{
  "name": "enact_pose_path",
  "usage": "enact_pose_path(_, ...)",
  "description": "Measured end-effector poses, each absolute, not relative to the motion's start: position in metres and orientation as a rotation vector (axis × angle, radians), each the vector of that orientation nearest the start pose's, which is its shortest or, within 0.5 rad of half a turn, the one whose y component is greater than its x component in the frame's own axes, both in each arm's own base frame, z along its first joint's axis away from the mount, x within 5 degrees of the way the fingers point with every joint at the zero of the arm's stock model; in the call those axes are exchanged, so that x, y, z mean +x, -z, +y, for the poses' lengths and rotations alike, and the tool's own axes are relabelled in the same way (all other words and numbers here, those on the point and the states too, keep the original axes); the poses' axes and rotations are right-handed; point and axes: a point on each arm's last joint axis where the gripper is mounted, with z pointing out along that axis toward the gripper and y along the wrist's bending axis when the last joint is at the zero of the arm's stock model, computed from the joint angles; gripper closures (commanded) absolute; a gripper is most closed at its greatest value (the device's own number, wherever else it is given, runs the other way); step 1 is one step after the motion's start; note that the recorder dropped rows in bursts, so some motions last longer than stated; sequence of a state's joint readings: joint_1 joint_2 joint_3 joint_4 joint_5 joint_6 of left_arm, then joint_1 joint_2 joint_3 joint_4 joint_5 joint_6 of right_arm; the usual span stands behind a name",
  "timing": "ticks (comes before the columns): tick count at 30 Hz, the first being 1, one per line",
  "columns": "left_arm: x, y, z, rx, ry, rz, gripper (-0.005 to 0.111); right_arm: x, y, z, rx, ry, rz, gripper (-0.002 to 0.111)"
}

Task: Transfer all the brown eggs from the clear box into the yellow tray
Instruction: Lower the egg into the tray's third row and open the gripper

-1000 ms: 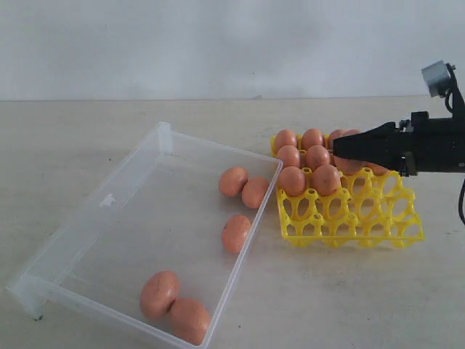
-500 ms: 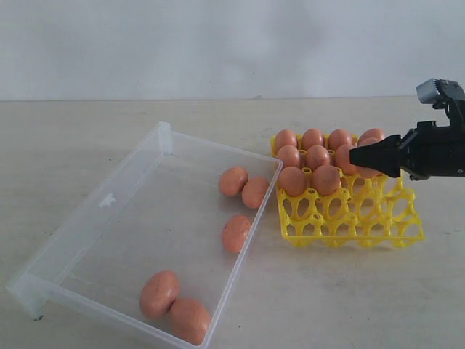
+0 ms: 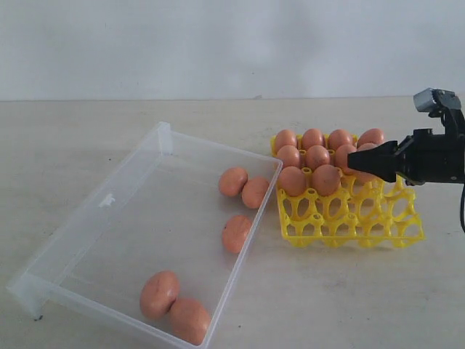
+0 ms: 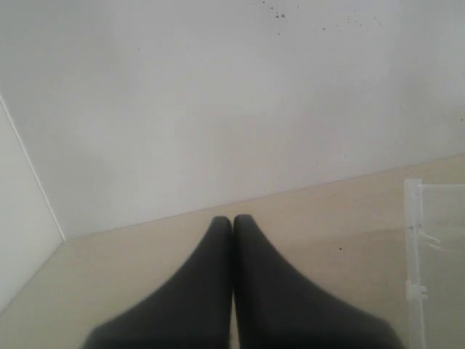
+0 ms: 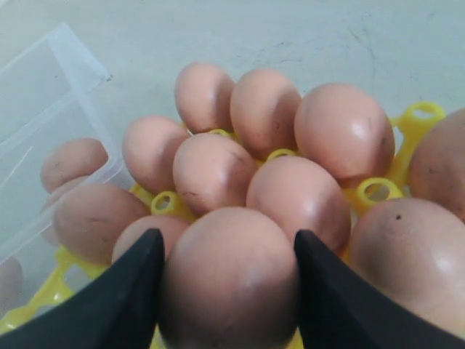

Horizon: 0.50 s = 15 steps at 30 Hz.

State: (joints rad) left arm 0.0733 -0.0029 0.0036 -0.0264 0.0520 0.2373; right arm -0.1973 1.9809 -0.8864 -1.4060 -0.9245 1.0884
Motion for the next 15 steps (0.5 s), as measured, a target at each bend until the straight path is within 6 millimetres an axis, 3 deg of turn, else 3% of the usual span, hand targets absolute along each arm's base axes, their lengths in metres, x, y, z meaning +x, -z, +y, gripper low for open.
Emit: enact_pose_path(15,0.056,-0.207,0.004,0.107,-0.225,1.537,0.111,0.346,-0.115,0.020,-0.547,-0.856,2.051,0.109)
